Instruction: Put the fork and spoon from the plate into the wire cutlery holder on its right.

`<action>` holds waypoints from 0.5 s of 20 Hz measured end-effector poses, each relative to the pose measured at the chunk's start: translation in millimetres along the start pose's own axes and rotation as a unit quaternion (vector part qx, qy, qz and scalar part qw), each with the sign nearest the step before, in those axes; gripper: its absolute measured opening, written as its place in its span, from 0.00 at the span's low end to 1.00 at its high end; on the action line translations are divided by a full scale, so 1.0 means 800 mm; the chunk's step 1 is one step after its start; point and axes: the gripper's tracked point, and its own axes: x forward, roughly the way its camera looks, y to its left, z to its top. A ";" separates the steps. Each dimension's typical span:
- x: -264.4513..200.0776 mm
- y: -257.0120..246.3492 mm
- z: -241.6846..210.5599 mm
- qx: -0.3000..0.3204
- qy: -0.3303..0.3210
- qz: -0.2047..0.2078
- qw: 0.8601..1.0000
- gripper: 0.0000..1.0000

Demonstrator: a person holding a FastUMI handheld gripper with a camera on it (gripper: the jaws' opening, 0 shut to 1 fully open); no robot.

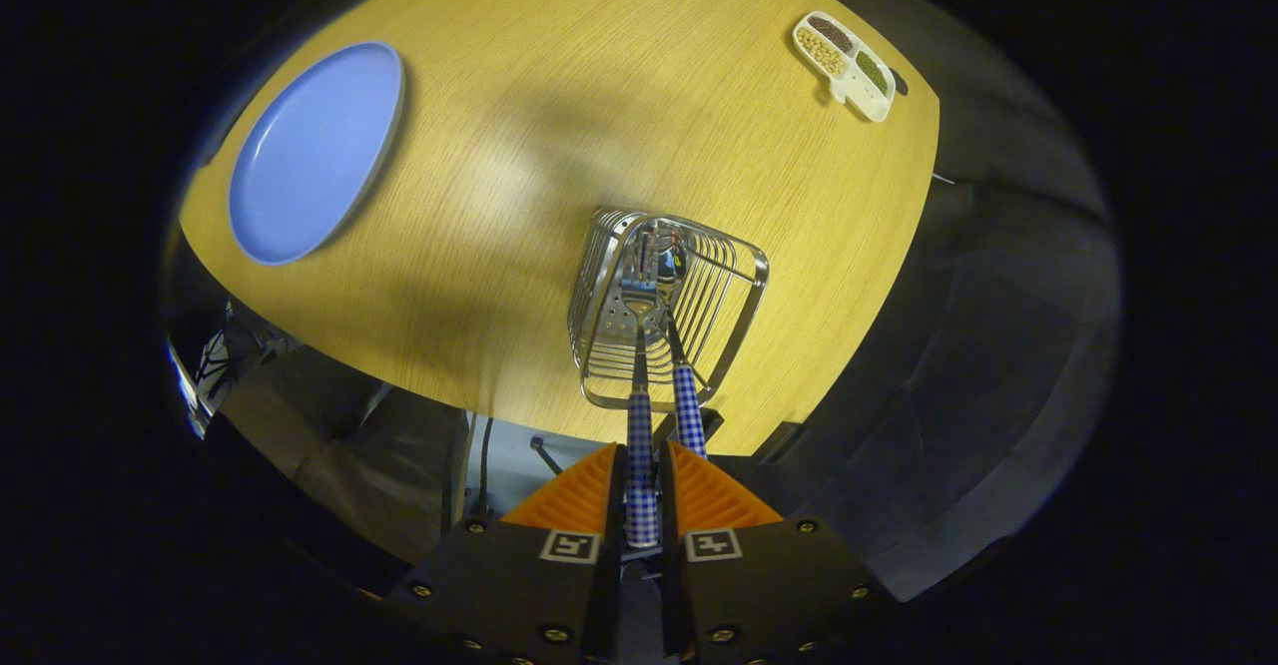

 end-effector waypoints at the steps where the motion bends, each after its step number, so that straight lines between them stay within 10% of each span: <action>1: -0.001 -0.001 0.001 0.002 -0.003 -0.002 1.000 0.22; 5: -0.004 -0.002 -0.002 0.011 -0.015 0.000 1.000 0.41; 8: -0.014 0.007 0.000 0.019 -0.030 0.011 0.999 1.00; 10: -0.024 0.008 0.009 0.030 -0.057 0.013 0.998 0.97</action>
